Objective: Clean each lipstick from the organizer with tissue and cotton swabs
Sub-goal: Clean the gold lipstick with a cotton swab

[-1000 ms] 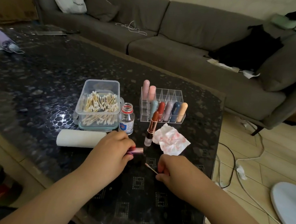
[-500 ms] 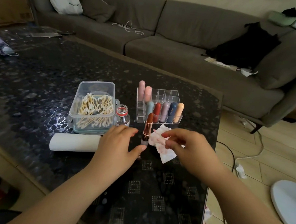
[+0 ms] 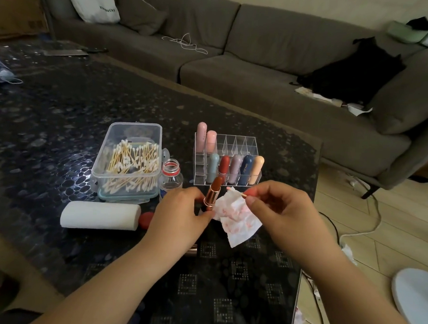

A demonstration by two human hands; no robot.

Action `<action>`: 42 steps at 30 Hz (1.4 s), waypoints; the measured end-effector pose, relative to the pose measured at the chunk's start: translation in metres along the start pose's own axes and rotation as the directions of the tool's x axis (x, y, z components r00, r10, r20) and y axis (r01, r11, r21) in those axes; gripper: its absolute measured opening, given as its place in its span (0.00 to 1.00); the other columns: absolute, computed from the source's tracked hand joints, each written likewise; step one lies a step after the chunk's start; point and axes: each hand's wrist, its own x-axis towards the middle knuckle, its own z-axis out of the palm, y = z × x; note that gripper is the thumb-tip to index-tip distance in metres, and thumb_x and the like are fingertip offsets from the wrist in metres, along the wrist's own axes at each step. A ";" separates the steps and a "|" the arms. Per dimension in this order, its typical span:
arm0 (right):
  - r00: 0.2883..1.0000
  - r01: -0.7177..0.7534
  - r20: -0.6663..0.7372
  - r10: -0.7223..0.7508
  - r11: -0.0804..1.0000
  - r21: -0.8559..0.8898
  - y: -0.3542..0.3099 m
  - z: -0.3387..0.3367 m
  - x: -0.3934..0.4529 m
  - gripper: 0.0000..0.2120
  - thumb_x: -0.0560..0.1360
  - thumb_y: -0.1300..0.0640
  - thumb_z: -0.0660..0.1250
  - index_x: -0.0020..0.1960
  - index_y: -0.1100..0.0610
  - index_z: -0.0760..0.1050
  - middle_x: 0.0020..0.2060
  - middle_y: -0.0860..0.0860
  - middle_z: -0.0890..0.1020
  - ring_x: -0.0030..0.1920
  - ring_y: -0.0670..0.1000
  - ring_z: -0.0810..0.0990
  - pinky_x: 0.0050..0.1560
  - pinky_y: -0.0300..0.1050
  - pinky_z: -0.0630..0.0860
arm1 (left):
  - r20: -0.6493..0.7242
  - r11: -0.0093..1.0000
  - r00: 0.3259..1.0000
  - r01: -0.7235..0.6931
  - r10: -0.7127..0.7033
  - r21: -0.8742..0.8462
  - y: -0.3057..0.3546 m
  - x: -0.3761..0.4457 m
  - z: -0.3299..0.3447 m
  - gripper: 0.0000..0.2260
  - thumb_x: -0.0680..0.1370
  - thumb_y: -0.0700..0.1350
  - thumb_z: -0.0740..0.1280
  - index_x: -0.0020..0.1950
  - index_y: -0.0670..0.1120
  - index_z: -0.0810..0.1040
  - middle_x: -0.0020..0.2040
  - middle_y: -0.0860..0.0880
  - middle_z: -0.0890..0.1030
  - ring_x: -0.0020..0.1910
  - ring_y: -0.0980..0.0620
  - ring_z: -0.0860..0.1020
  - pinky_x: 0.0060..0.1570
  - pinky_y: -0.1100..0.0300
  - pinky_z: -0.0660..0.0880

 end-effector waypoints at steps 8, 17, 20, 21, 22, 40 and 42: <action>0.996 0.072 -0.057 -0.062 0.979 0.193 -0.010 -0.011 -0.004 0.02 0.70 0.56 0.72 0.40 0.49 0.81 0.35 0.47 0.82 0.36 0.45 0.80 0.39 0.36 0.76 | 0.092 0.886 0.995 0.069 -0.030 -0.459 0.010 -0.011 -0.013 0.02 0.74 0.49 0.69 0.43 0.56 0.78 0.39 0.55 0.82 0.40 0.60 0.78 0.41 0.73 0.71; 0.990 0.121 -0.106 -0.098 0.962 0.246 -0.017 -0.010 -0.002 0.07 0.64 0.49 0.70 0.41 0.47 0.81 0.37 0.50 0.82 0.39 0.47 0.80 0.46 0.41 0.78 | 0.206 0.731 0.979 0.133 0.011 -0.669 0.017 -0.021 -0.029 0.05 0.77 0.42 0.66 0.47 0.51 0.79 0.41 0.51 0.83 0.40 0.57 0.81 0.39 0.73 0.73; 0.987 0.147 -0.105 -0.124 0.956 0.252 -0.019 -0.009 -0.001 0.06 0.65 0.50 0.69 0.41 0.47 0.81 0.36 0.52 0.81 0.38 0.47 0.78 0.46 0.43 0.78 | 0.225 0.722 0.974 0.135 0.030 -0.679 0.017 -0.024 -0.029 0.06 0.77 0.42 0.66 0.48 0.53 0.79 0.42 0.55 0.83 0.41 0.58 0.81 0.41 0.72 0.74; 0.987 0.149 -0.103 -0.127 0.956 0.252 -0.020 -0.009 -0.001 0.06 0.65 0.50 0.69 0.41 0.48 0.81 0.36 0.53 0.81 0.38 0.48 0.78 0.47 0.44 0.78 | 0.229 0.715 0.973 0.136 0.034 -0.685 0.017 -0.024 -0.029 0.06 0.76 0.42 0.66 0.48 0.54 0.79 0.42 0.55 0.83 0.42 0.58 0.82 0.41 0.71 0.75; 0.987 0.150 -0.101 -0.128 0.956 0.252 -0.020 -0.009 0.000 0.06 0.65 0.51 0.70 0.42 0.48 0.81 0.36 0.53 0.81 0.38 0.49 0.78 0.47 0.44 0.78 | 0.231 0.708 0.972 0.137 0.038 -0.692 0.017 -0.025 -0.029 0.07 0.76 0.42 0.66 0.48 0.54 0.79 0.42 0.55 0.84 0.42 0.57 0.82 0.42 0.71 0.75; 0.989 0.131 -0.107 -0.106 0.955 0.266 -0.025 -0.008 0.001 0.06 0.65 0.50 0.70 0.40 0.51 0.82 0.36 0.53 0.82 0.41 0.57 0.80 0.46 0.47 0.79 | 0.226 0.691 0.971 0.108 0.081 -0.715 0.019 -0.028 -0.034 0.07 0.76 0.41 0.66 0.48 0.54 0.80 0.44 0.49 0.83 0.43 0.51 0.82 0.43 0.69 0.76; 0.989 0.126 -0.104 -0.102 0.957 0.262 -0.026 -0.009 0.000 0.06 0.65 0.50 0.70 0.39 0.51 0.82 0.35 0.53 0.82 0.40 0.56 0.79 0.45 0.46 0.79 | 0.228 0.695 0.970 0.106 0.084 -0.711 0.019 -0.029 -0.034 0.07 0.76 0.41 0.66 0.48 0.53 0.80 0.44 0.49 0.83 0.43 0.51 0.82 0.43 0.69 0.76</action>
